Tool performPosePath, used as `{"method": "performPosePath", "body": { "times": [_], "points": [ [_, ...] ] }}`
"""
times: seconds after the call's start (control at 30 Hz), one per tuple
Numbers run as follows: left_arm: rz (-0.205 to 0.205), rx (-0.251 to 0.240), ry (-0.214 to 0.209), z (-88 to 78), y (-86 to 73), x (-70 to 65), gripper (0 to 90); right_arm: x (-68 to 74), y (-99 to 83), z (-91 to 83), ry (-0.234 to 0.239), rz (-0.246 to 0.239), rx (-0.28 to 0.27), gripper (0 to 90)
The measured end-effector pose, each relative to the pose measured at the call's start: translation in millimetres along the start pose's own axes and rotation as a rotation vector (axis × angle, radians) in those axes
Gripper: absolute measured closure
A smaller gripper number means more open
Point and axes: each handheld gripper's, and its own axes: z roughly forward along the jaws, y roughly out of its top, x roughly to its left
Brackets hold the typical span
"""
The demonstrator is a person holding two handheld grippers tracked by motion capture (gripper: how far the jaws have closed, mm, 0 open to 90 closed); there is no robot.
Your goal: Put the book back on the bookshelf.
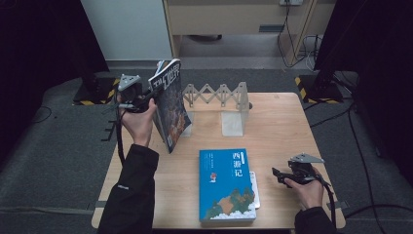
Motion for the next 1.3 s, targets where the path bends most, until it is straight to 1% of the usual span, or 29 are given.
{"method": "performPosePath", "body": {
  "times": [0.13,0.27,0.4,0.47,0.53,0.63,0.8,0.97,1.07,1.13,1.3],
  "points": [
    [-0.009,-0.024,0.028,9.9,-6.1,0.2,81.9,0.6,0.1,1.0,0.006,-0.004,-0.001,24.6],
    [-0.001,-0.014,0.046,18.5,-9.1,0.1,81.8,-0.1,0.1,1.6,0.004,0.000,-0.004,24.6],
    [-0.003,-0.004,0.059,27.6,-14.3,1.2,81.8,0.3,0.0,2.1,0.007,0.000,-0.001,24.6],
    [0.003,0.001,0.068,32.1,-17.2,1.0,81.8,0.4,0.0,2.3,0.008,0.001,0.000,24.6],
    [0.017,-0.008,0.072,35.1,-20.4,-0.7,81.8,0.2,0.1,2.5,0.008,0.001,0.001,24.6],
    [0.035,-0.004,0.083,39.4,-22.4,-3.9,81.8,0.0,0.2,2.5,0.009,0.004,0.002,24.6],
    [0.053,-0.007,0.103,42.7,-23.4,-6.1,81.8,-0.3,0.1,2.4,0.007,0.000,0.000,24.6],
    [0.082,0.008,0.119,44.3,-23.9,-9.3,81.7,-0.5,0.3,2.2,0.009,-0.002,0.001,24.6],
    [0.076,0.009,0.115,42.5,-22.3,-9.0,81.7,-0.6,0.4,2.1,0.007,-0.002,-0.002,24.6],
    [0.072,0.001,0.112,40.4,-21.2,-9.4,81.7,-0.4,0.4,2.2,0.008,-0.002,-0.001,24.6],
    [0.068,-0.007,0.100,40.2,-22.3,-15.5,81.7,0.4,0.5,2.5,0.012,-0.004,0.002,24.6]
  ]
}}
